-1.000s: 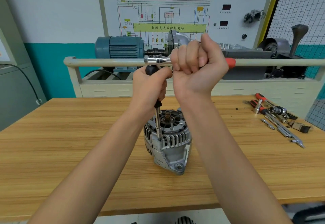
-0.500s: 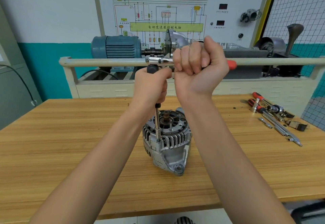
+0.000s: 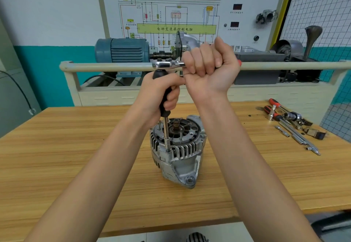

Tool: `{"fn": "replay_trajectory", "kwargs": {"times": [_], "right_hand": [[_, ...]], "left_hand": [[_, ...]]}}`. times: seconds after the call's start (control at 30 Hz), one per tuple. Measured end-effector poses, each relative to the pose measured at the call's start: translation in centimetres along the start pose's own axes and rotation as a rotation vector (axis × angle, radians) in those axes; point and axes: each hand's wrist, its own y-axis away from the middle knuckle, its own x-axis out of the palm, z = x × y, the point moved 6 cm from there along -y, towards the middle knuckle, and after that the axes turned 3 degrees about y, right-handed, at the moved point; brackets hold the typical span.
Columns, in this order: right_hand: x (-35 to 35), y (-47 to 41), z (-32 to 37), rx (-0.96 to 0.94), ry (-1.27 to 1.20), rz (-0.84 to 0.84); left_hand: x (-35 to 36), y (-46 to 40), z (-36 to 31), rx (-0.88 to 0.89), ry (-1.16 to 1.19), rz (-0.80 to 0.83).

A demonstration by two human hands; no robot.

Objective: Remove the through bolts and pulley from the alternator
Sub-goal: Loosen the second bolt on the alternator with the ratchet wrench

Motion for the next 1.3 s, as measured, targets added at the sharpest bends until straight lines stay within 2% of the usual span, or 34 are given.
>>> {"fn": "replay_trajectory", "kwargs": {"times": [0.07,0.17,0.23,0.3,0.4,0.47,0.5,0.57,0.63,0.7,0.83,0.93,1.0,1.1,1.2,1.3], "right_hand": [[-0.8,-0.4,0.0,0.065,-0.16,-0.05],[-1.1,-0.3,0.2,0.004,-0.135,-0.073],[-0.5,0.3,0.4,-0.059,-0.034,-0.042],[0.4,0.9,0.3,-0.136,0.098,0.04],[2.4,2.5,-0.2,-0.404,0.413,0.135],[3.6,4.0,-0.7,-0.605,0.644,0.129],[3.9,4.3,-0.9,-0.648,0.702,0.127],[3.6,4.1,-0.9,-0.608,0.656,0.109],[3.2,3.2,-0.6,-0.481,0.501,0.136],[2.5,1.9,-0.3,-0.322,0.355,0.138],[0.4,-0.1,-0.6,0.029,0.022,0.027],[-0.7,-0.8,-0.6,0.098,-0.148,-0.039],[-0.9,-0.6,-0.4,0.051,-0.11,-0.053],[0.1,0.4,0.0,-0.088,0.082,0.011],[2.0,1.9,-0.1,-0.305,0.335,0.112],[3.2,3.4,-0.5,-0.515,0.558,0.113]], "left_hand": [[0.6,0.0,0.2,-0.041,0.033,0.103],[0.7,-0.3,0.3,-0.066,0.02,0.098],[0.4,-0.3,0.2,-0.046,-0.016,-0.001],[0.1,-0.1,0.1,-0.006,-0.071,-0.166],[-0.4,0.3,-0.5,0.112,-0.148,-0.418],[0.1,0.4,-0.9,0.174,-0.163,-0.411],[0.3,0.4,-0.9,0.185,-0.158,-0.384],[-0.2,0.5,-0.8,0.181,-0.164,-0.407],[-0.8,0.6,-0.5,0.141,-0.141,-0.416],[-0.9,0.4,-0.3,0.087,-0.083,-0.31],[-0.4,0.1,-0.3,-0.014,0.028,0.023],[0.3,0.0,0.0,-0.063,0.057,0.115],[0.2,-0.1,0.2,-0.065,0.03,0.051],[-0.1,-0.2,0.1,-0.012,-0.037,-0.145],[-0.6,0.1,-0.2,0.078,-0.085,-0.391],[-0.6,0.4,-0.5,0.167,-0.137,-0.497]]}}
